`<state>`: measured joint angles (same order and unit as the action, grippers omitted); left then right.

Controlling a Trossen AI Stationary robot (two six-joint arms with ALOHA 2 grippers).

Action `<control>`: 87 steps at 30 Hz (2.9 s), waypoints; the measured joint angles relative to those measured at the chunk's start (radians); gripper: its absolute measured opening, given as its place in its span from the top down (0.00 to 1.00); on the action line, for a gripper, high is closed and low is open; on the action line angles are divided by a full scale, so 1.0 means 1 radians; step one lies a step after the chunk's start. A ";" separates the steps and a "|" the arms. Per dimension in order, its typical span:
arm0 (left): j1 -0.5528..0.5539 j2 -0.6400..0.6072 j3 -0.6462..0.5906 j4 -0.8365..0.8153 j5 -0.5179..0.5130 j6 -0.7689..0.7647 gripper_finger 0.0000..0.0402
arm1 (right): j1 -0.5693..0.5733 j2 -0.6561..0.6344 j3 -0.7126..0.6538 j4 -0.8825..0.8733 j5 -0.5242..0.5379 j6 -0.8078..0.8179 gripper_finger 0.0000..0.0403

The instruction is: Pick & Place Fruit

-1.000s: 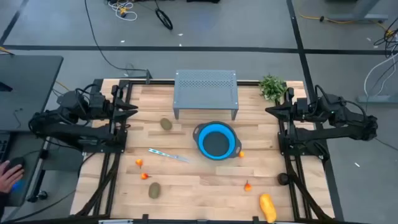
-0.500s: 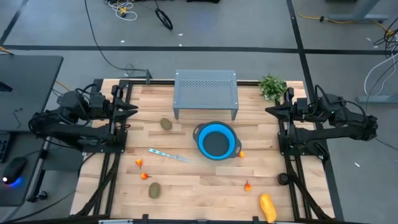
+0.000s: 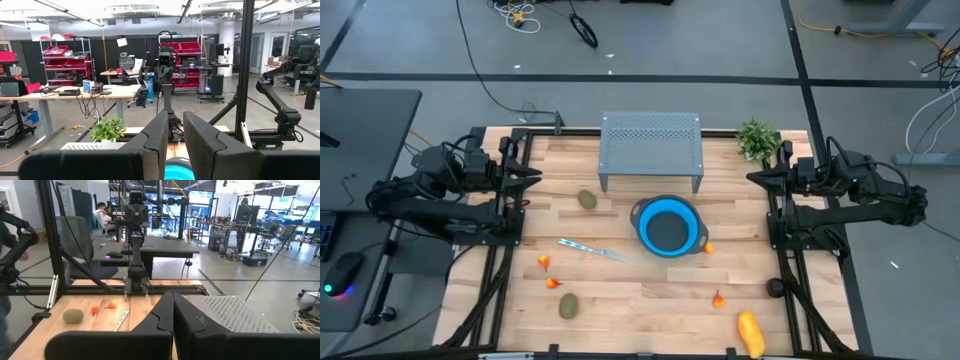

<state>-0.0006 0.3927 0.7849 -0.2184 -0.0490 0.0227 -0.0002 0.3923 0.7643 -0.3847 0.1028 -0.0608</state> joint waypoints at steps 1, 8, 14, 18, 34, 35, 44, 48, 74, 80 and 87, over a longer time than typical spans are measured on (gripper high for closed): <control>0.000 0.000 0.000 0.000 0.000 0.000 0.83 | 0.000 0.000 0.000 0.000 0.000 0.000 1.00; 0.000 0.000 0.000 0.000 0.000 0.000 0.83 | 0.000 0.000 0.000 0.000 0.000 0.000 1.00; 0.000 0.000 0.000 0.000 0.000 0.000 0.83 | 0.000 0.000 0.000 0.000 0.000 0.000 1.00; 0.000 0.000 0.000 0.000 0.000 0.000 0.83 | 0.000 0.000 0.000 0.000 0.000 0.000 1.00; 0.000 0.000 0.000 0.000 0.000 0.000 0.83 | 0.000 0.000 0.000 0.000 0.000 0.000 1.00; 0.000 0.000 0.000 0.000 0.000 0.000 0.83 | 0.000 0.000 0.000 0.000 0.000 0.000 1.00; 0.000 0.000 0.000 0.000 0.000 0.000 0.83 | 0.000 0.000 0.000 0.000 0.000 0.000 1.00; 0.000 0.000 0.000 0.000 0.000 0.000 0.83 | 0.000 0.000 0.000 0.000 0.000 0.000 1.00; 0.000 0.000 0.000 0.000 0.000 0.000 0.83 | 0.000 0.000 0.000 0.000 0.000 0.053 1.00; 0.000 0.000 0.000 0.000 0.000 0.000 0.83 | 0.000 0.001 0.000 0.000 0.000 0.036 1.00; 0.000 0.000 0.000 0.000 0.000 0.000 0.83 | 0.000 0.005 0.000 0.000 0.000 0.044 1.00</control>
<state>-0.0002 0.3927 0.7849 -0.2184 -0.0490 0.0227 0.0002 0.3973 0.7643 -0.3851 0.1024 -0.0166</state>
